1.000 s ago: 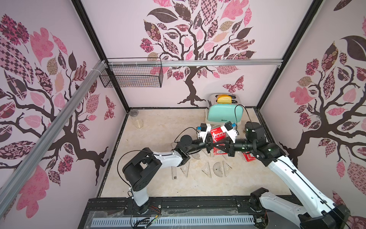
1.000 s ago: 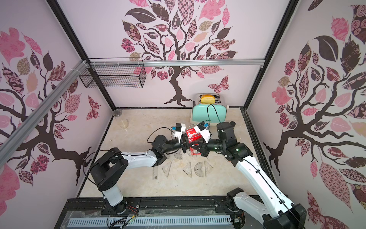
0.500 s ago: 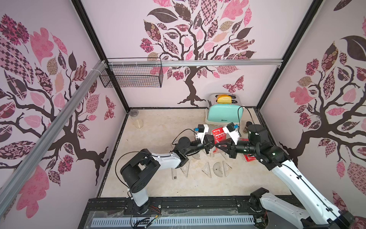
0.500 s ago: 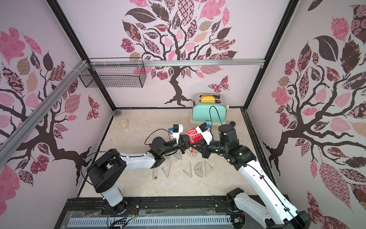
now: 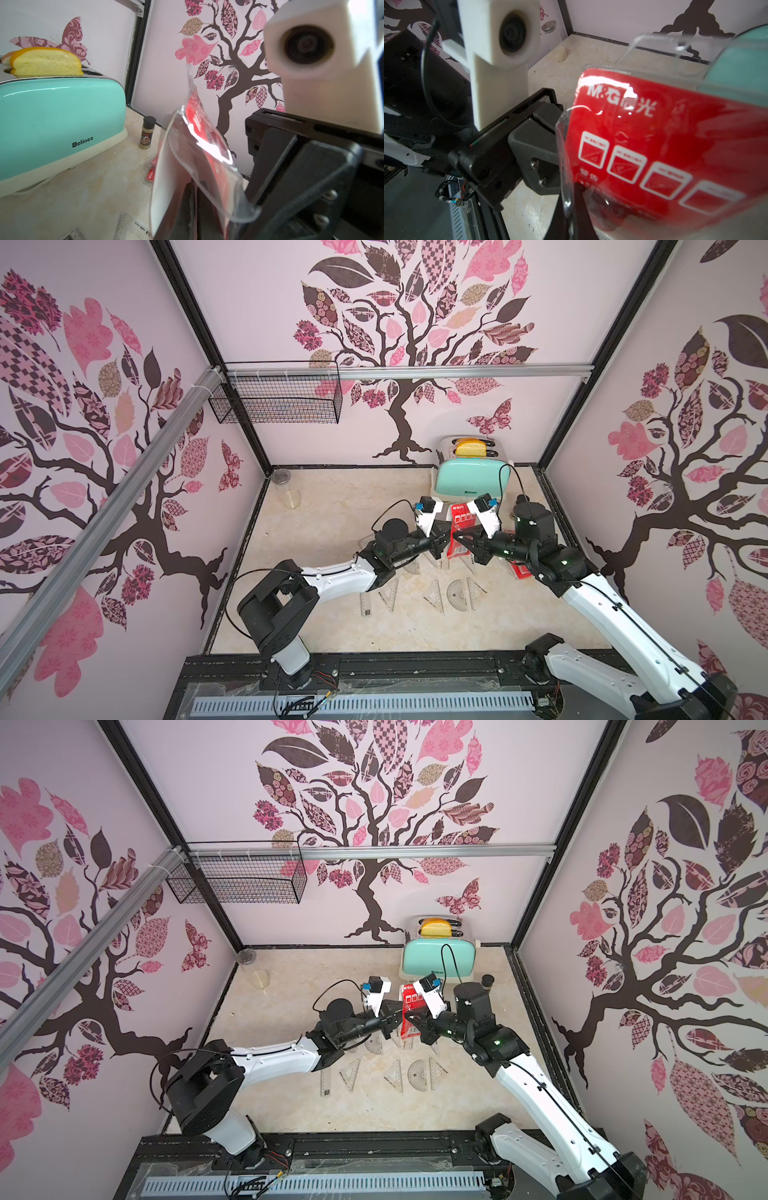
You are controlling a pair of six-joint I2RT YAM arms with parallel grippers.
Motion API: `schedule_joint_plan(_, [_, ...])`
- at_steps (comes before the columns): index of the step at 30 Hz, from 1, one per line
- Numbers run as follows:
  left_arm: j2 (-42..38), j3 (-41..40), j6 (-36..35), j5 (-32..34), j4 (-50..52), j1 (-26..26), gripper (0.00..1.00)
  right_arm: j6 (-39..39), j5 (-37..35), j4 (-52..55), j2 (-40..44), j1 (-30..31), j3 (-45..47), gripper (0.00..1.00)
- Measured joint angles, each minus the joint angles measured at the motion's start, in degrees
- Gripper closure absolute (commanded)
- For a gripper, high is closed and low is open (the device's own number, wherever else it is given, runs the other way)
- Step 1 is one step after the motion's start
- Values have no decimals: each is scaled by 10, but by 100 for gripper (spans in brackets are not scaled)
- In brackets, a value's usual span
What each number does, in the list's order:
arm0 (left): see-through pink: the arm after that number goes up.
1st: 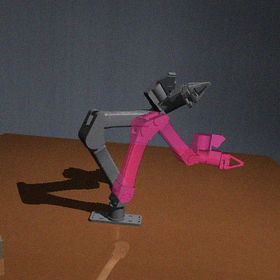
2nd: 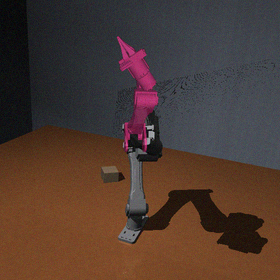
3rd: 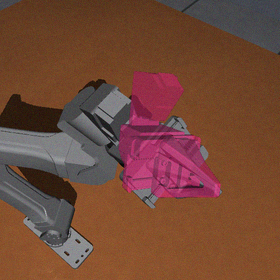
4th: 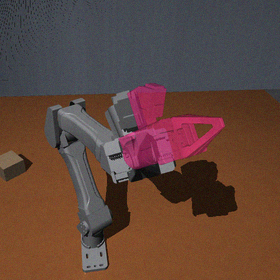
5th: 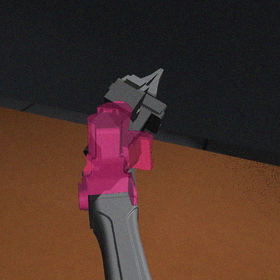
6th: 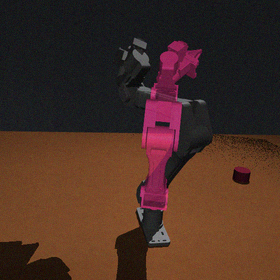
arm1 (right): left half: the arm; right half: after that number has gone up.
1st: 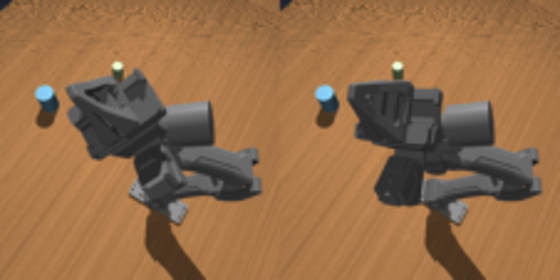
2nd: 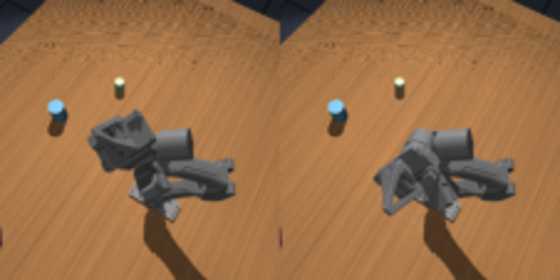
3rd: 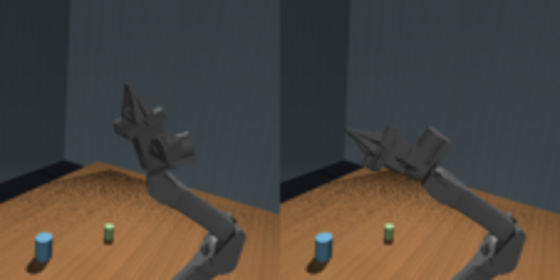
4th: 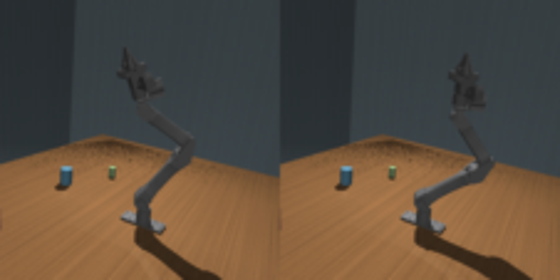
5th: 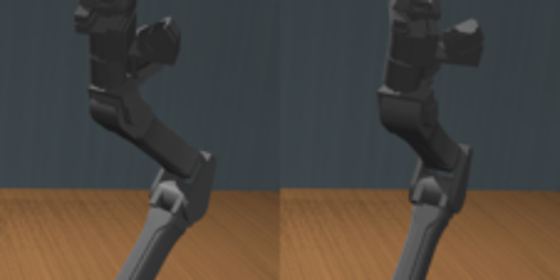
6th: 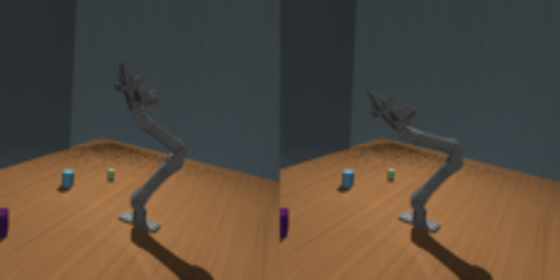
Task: Open the ruler set and take out the ruler
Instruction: Take out the ruler from the ruler set bag.
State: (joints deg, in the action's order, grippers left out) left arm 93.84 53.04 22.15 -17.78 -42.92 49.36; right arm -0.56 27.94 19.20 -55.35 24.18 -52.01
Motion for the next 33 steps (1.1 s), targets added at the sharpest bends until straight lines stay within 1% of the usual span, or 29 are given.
schedule_joint_plan(5, [-3, 29, 2, 36, 82, 4, 100, -1, -6, -20, -1, 0, 12, 100])
schedule_joint_plan(9, [-4, 33, 5, 56, 107, 6, 100, -12, -10, -43, 6, 0, 29, 100])
schedule_joint_plan(20, [-36, -15, 7, 97, 64, 17, 100, -69, -24, -75, 10, 0, 40, 100])
schedule_joint_plan(33, [-50, -24, 0, 112, 74, 19, 100, -85, -34, -92, 0, 0, 40, 100])
